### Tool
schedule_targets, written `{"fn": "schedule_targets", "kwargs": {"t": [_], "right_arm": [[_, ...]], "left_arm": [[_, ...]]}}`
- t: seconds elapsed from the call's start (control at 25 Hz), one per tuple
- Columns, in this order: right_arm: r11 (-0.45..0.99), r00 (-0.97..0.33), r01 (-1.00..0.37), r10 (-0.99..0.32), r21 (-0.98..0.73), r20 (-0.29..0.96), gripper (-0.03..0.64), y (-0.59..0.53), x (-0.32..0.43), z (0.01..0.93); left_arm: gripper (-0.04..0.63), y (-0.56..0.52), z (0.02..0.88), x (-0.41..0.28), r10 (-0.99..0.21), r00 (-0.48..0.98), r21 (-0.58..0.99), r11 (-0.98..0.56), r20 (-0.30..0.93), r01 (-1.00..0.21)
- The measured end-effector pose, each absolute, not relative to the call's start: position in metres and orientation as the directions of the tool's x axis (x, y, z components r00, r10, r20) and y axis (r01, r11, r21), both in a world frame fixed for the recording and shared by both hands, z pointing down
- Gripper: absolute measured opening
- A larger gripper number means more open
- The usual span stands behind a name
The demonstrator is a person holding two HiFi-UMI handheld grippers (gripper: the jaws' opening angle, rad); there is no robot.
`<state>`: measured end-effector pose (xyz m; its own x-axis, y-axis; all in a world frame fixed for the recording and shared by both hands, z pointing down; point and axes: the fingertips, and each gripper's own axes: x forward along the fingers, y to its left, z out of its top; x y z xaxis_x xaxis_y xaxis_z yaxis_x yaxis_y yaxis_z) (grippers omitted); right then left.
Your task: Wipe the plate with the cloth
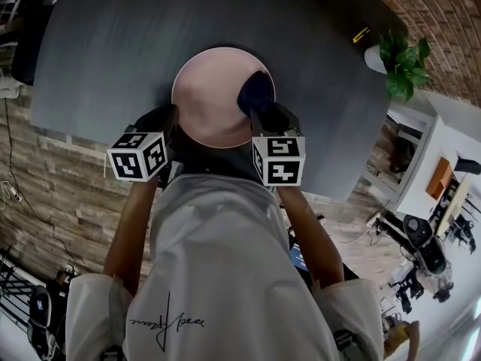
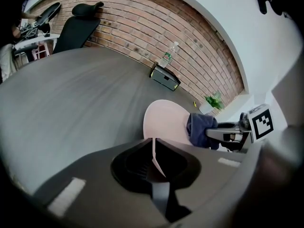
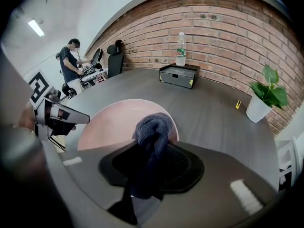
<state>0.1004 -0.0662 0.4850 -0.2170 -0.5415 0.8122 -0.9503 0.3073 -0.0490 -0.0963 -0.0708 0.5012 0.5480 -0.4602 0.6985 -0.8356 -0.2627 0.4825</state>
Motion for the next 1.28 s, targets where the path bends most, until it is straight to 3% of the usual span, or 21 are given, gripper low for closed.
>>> {"fn": "schedule_targets", "kwargs": {"t": [0.48, 0.96, 1.28], "right_arm": [[0.324, -0.216, -0.945, -0.512, -0.046, 0.831, 0.123, -0.075, 0.106, 0.500], [0.337, -0.225, -0.940, -0.509, -0.048, 0.831, 0.123, -0.077, 0.109, 0.505], [0.342, -0.214, -0.939, -0.499, -0.036, 0.840, 0.123, -0.080, 0.109, 0.512]], "left_arm": [[0.052, -0.078, 0.500, -0.093, -0.484, 0.537, 0.479, -0.250, 0.691, -0.842], [0.149, -0.086, 0.501, -0.099, -0.523, 0.477, 0.431, -0.218, 0.706, -0.876], [0.123, -0.080, 0.514, -0.104, -0.502, 0.485, 0.459, -0.185, 0.716, -0.869]]}}
